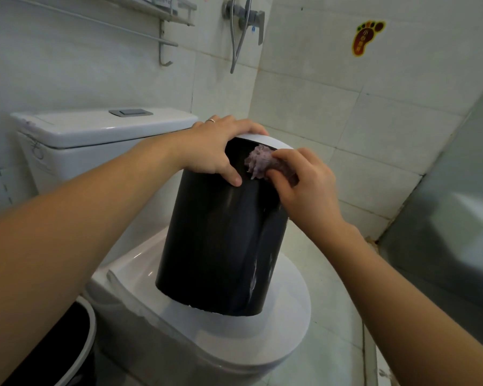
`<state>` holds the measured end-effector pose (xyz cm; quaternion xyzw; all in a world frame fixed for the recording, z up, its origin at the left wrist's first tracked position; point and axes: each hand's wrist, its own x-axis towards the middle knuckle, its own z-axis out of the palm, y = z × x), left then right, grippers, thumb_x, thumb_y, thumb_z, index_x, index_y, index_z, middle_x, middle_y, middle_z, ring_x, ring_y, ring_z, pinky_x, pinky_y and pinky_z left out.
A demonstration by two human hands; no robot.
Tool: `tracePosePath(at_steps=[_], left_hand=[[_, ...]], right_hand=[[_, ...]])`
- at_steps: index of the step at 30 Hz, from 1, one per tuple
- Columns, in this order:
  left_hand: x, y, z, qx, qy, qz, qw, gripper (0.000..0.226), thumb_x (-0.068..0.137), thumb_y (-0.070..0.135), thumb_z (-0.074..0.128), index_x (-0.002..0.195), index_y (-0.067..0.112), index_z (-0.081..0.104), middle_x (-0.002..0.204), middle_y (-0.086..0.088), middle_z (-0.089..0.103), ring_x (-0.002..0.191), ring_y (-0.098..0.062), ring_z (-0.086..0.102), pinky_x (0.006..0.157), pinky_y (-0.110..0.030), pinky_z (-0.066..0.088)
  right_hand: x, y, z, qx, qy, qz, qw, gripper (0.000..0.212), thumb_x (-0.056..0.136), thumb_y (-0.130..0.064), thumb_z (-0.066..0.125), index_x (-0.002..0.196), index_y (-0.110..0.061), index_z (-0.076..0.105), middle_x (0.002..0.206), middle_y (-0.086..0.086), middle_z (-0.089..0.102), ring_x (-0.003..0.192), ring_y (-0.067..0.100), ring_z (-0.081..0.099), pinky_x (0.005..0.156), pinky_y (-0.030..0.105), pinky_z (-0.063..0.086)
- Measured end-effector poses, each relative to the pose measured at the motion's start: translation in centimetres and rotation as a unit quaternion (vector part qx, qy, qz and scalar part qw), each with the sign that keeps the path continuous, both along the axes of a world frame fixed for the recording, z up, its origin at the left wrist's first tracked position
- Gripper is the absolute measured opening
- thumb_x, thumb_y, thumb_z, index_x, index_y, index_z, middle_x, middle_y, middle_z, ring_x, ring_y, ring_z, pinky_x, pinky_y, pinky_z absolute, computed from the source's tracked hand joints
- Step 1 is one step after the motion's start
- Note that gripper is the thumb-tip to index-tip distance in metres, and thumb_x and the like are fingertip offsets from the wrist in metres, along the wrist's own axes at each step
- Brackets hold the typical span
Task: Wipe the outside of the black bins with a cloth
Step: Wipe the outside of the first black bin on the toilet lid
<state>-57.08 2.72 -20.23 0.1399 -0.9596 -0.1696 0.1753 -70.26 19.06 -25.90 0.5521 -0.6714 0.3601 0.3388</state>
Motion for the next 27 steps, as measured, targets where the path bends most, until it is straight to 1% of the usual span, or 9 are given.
tracePosePath(at_steps=[4,8,11,14,16,19,21,24,27], left_hand=[[-0.3,0.3,0.0,0.003,0.0,-0.001,1.0,0.089,0.067,0.028,0.087,0.133,0.057,0.037,0.122,0.015,0.04,0.127,-0.02,0.031,0.108,-0.043,0.031],[-0.3,0.3,0.0,0.0,0.004,-0.004,1.0,0.087,0.064,0.025,0.088,0.129,0.058,0.039,0.124,0.013,0.042,0.126,-0.021,0.034,0.11,-0.048,0.031],[-0.1,0.1,0.0,0.011,0.008,-0.003,1.0,0.086,0.062,0.024,0.088,0.12,0.062,0.038,0.122,0.011,0.044,0.125,-0.021,0.034,0.109,-0.048,0.033],[0.0,0.2,0.1,0.025,0.008,-0.003,1.0,0.085,0.062,0.023,0.089,0.116,0.064,0.037,0.123,0.01,0.046,0.125,-0.02,0.035,0.109,-0.048,0.034],[0.0,0.3,0.1,0.021,0.008,0.0,1.0,0.085,0.061,0.023,0.089,0.116,0.063,0.037,0.124,0.01,0.046,0.124,-0.02,0.035,0.108,-0.048,0.035],[0.0,0.3,0.0,0.027,0.008,-0.001,1.0,0.085,0.062,0.024,0.089,0.119,0.062,0.039,0.124,0.011,0.045,0.123,-0.019,0.035,0.107,-0.048,0.036],[0.1,0.1,0.0,0.034,0.009,0.001,0.999,0.086,0.061,0.023,0.089,0.12,0.062,0.04,0.125,0.01,0.045,0.123,-0.019,0.034,0.107,-0.048,0.036],[0.2,0.0,-0.1,0.028,0.016,0.007,0.999,0.086,0.059,0.023,0.089,0.114,0.065,0.038,0.125,0.008,0.046,0.124,-0.02,0.035,0.107,-0.049,0.036],[0.3,-0.4,-0.3,0.034,0.026,0.012,0.999,0.088,0.057,0.023,0.089,0.111,0.069,0.037,0.12,0.01,0.046,0.123,-0.02,0.035,0.108,-0.048,0.035]], right_hand=[[-0.6,0.6,0.0,-0.003,-0.019,0.003,1.0,0.022,0.086,-0.015,0.07,0.107,-0.01,0.07,0.094,0.007,0.064,0.083,0.025,0.059,0.071,0.028,0.042],[0.2,1.4,-1.2,0.02,-0.021,0.037,0.999,0.022,0.084,-0.012,0.073,0.105,-0.009,0.071,0.096,0.006,0.063,0.085,0.021,0.059,0.075,0.023,0.041],[0.8,2.5,-2.9,0.062,0.027,0.085,0.994,0.02,0.083,-0.009,0.073,0.103,-0.005,0.071,0.095,0.009,0.063,0.084,0.026,0.059,0.074,0.033,0.049],[0.9,2.8,-2.9,0.071,0.057,0.079,0.993,0.019,0.083,-0.01,0.071,0.101,-0.006,0.071,0.094,0.007,0.064,0.082,0.029,0.059,0.071,0.039,0.051],[0.6,2.1,-2.0,0.046,0.039,0.043,0.997,0.019,0.084,-0.01,0.071,0.103,-0.008,0.071,0.095,0.007,0.064,0.085,0.029,0.059,0.073,0.035,0.049],[0.3,0.9,-0.4,0.006,-0.011,-0.001,1.0,0.02,0.085,-0.013,0.072,0.105,-0.009,0.07,0.096,0.006,0.064,0.088,0.025,0.059,0.075,0.023,0.037],[0.3,0.6,-0.4,0.007,-0.022,0.0,1.0,0.021,0.086,-0.014,0.072,0.105,-0.009,0.069,0.096,0.006,0.064,0.088,0.024,0.059,0.076,0.021,0.035],[0.9,1.4,-1.8,0.028,-0.006,0.035,0.999,0.022,0.083,-0.013,0.073,0.104,-0.007,0.069,0.096,0.007,0.063,0.087,0.025,0.059,0.075,0.025,0.041],[1.8,2.9,-4.5,0.075,0.039,0.098,0.992,0.019,0.083,-0.011,0.072,0.101,-0.005,0.07,0.093,0.009,0.062,0.082,0.026,0.058,0.072,0.036,0.05]])
